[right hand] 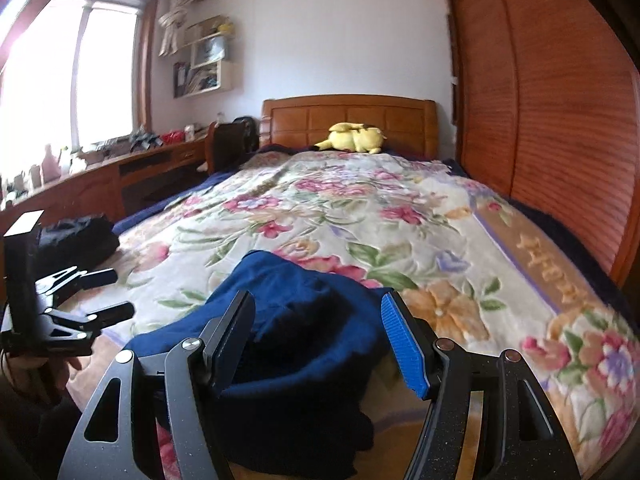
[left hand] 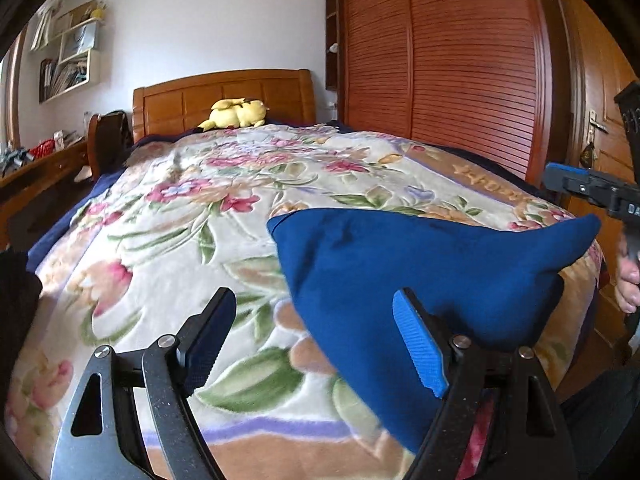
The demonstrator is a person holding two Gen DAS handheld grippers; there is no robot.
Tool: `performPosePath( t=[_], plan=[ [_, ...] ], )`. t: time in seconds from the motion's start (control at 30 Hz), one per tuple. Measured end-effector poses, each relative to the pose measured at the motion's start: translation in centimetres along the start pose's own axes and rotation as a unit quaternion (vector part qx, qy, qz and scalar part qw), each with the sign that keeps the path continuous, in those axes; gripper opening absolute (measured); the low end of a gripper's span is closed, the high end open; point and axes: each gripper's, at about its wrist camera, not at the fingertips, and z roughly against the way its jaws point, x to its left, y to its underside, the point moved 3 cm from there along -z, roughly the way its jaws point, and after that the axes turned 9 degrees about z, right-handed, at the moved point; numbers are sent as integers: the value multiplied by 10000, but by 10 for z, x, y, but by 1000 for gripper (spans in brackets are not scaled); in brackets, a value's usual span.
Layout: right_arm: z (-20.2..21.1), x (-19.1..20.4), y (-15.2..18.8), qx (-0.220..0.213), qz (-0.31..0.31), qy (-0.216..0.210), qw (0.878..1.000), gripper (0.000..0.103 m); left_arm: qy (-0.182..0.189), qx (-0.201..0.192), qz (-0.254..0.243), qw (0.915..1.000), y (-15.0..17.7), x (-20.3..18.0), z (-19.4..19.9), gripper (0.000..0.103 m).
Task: Fold large clothes
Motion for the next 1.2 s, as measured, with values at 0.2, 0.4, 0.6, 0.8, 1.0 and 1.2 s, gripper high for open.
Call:
performPosePath(
  t=[0.2,0.4,0.6,0.8,1.0,1.2],
  plan=[
    [-19,22,-11,352,430,-236,9982,68,-36,-14,122,9999,8,18,0,81],
    [-36,41,-4,769,621,-335,9945,68,-13,-59,193,9998,12,30,4,81],
    [-54,36,20,1284,369,-380,9903,68,78,-43,255,9996,15,36,7,82],
    [-67,32,26,1571,111,-472,9864,68,99,0,216,9997,19,37,8,82],
    [-74,34,23,1712,211,-533,9836,64,66,54,201,9998,24,42,11,81],
    [-86,40,26,1806,325,-813,9797,41,162,35,241,9996,24,43,15,82]
  ],
)
